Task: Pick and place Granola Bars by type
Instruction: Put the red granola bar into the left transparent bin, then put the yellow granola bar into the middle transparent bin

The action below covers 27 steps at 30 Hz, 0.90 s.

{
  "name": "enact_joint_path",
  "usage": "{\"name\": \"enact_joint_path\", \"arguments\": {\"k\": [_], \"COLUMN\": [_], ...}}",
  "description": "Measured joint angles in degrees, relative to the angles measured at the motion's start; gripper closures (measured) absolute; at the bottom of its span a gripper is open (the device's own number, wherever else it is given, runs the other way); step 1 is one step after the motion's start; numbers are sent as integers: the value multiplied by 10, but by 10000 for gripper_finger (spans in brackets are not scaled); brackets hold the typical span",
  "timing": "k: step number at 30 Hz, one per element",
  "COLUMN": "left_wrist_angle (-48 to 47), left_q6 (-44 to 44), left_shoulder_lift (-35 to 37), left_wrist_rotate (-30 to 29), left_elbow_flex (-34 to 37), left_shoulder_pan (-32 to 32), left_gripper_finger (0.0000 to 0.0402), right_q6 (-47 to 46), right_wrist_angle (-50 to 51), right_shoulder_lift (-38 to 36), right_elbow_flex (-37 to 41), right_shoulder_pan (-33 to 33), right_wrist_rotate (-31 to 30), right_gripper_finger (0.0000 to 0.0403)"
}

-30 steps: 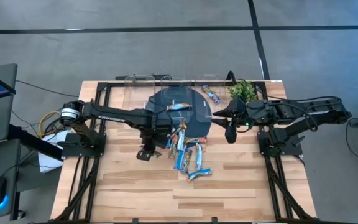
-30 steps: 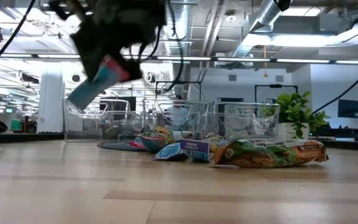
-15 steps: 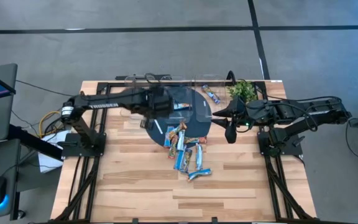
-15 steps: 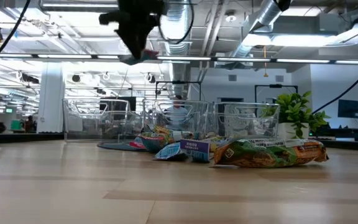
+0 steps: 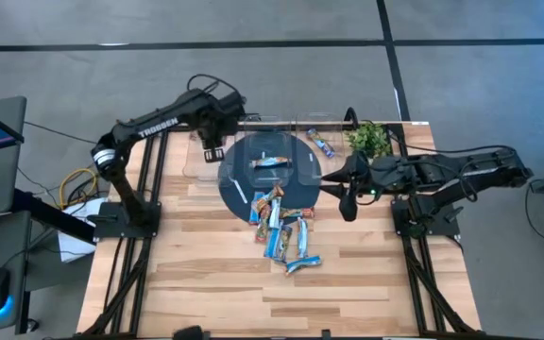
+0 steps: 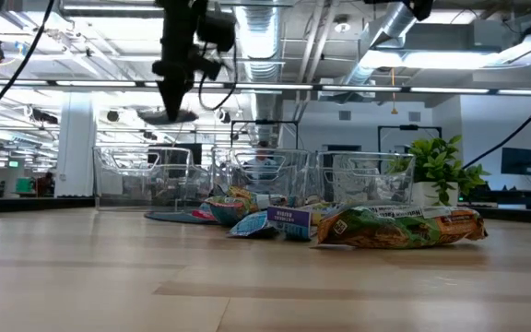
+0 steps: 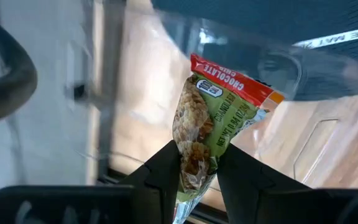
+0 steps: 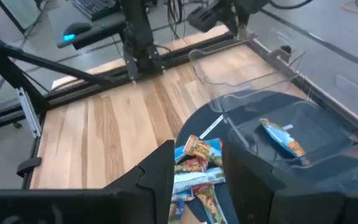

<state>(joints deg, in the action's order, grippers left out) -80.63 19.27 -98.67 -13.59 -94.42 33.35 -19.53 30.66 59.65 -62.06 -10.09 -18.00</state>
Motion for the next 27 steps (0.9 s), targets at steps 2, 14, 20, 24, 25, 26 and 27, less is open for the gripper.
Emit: {"name": "enact_joint_path", "arguments": {"k": [2,14,20,24,25,26,27], "left_wrist_angle": [3,51,56,46,46,48,52], "left_q6": [-18,-73,-75,-86,-89,-92,-93], "left_shoulder_lift": [0,0,1,1,4,8,13], "left_wrist_rotate": [16,70,117,182,208,233,255], "left_elbow_flex": [21,131,121,90,82,76,70], "left_shoulder_pan": [25,67,54,36,30,22,13], "left_gripper_finger": [308,252,225,221,221,221,221], "right_q6": [0,-1,5,9,17,29,42], "right_wrist_angle": [0,8,45,86,90,95,95], "right_shoulder_lift": [8,64,93,134,145,159,173], "right_elbow_flex": [0,0,0,0,0,0,0], "right_shoulder_pan": [-1,0,0,1,1,1,1], "right_wrist_rotate": [1,1,20,36,38,42,46], "right_gripper_finger": [278,278,278,278,278,278,278]}}
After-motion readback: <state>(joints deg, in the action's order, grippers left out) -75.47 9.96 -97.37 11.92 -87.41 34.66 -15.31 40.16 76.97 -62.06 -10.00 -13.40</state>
